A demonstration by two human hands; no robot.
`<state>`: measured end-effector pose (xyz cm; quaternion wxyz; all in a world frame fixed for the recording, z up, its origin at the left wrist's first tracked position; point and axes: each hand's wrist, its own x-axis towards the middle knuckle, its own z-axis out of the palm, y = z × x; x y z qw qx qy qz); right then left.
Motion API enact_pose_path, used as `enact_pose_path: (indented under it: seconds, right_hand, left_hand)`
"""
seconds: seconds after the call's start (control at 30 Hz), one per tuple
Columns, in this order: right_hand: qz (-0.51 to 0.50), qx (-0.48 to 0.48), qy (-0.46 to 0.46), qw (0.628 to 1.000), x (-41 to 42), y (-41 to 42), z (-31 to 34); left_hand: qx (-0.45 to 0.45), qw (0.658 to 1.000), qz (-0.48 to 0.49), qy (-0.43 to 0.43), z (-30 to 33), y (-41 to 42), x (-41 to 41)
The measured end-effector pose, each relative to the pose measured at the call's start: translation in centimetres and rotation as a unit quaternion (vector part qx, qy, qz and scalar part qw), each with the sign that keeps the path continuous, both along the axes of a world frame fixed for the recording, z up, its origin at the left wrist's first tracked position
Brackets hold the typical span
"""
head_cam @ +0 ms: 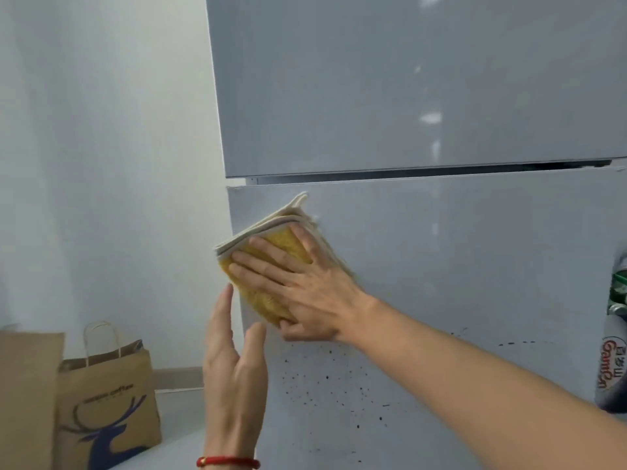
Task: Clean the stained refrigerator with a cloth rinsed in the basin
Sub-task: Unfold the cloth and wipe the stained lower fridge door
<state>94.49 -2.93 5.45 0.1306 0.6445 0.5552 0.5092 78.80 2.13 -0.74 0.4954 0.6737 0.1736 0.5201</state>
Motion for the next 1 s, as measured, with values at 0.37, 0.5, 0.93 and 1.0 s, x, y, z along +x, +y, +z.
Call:
enact_pose_path:
  seconds: [0.37,0.5,0.93,1.0]
  right_hand:
    - [-0.059,0.367,0.242,0.896,3.9,-6.6,-0.2]
    - [-0.036,0.286,0.160,0.944,0.0,0.7,0.9]
    - [-0.038,0.179,0.079,0.980,4.4,-6.2,-4.1]
    - [-0.063,0.247,0.144,0.956,5.8,-8.5,-5.2]
  left_hand:
    - [-0.112,0.977,-0.162,-0.088,-0.7,2.9,-0.2]
    - [-0.154,0.964,-0.166,-0.137,-0.8,2.7,0.0]
    - [-0.055,0.994,-0.043,-0.083,-0.9,0.0,1.0]
    - [-0.047,0.995,-0.032,-0.079,-0.8,0.4,0.6]
